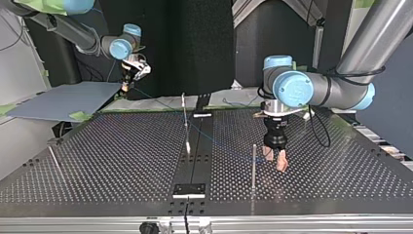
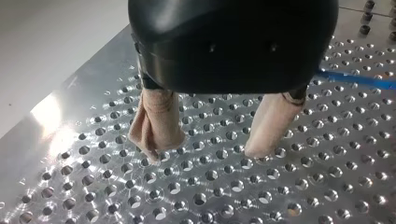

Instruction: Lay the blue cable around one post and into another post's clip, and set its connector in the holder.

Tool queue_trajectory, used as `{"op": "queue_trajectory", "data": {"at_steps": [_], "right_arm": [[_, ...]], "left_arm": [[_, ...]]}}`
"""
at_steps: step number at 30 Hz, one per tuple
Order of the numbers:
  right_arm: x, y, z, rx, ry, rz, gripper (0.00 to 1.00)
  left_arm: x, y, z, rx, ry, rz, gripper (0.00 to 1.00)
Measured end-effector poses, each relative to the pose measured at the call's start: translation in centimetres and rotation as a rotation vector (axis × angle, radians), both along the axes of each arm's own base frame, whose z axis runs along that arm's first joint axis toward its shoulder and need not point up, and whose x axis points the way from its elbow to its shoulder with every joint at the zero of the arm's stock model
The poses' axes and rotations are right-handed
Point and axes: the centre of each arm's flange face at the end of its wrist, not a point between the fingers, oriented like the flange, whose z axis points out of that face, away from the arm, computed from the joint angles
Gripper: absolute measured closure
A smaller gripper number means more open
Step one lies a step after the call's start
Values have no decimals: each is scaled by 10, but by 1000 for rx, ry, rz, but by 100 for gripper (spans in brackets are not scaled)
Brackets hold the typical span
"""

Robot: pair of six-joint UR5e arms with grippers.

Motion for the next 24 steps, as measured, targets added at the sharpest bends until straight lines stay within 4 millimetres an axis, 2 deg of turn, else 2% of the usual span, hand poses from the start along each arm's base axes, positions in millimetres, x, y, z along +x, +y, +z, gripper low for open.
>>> {"op": "queue_trajectory", "data": {"at_steps": [10, 13, 24], "right_arm": [[-35, -38, -33, -55, 40, 3, 100], [-39, -44, -44, -73, 43, 1, 100], [-30, -26, -97, -88, 108, 74, 100]], "left_arm": [[0, 1, 0, 1, 0, 3, 0], [0, 1, 0, 1, 0, 3, 0], [0, 1, 0, -2, 0, 3, 0]]}}
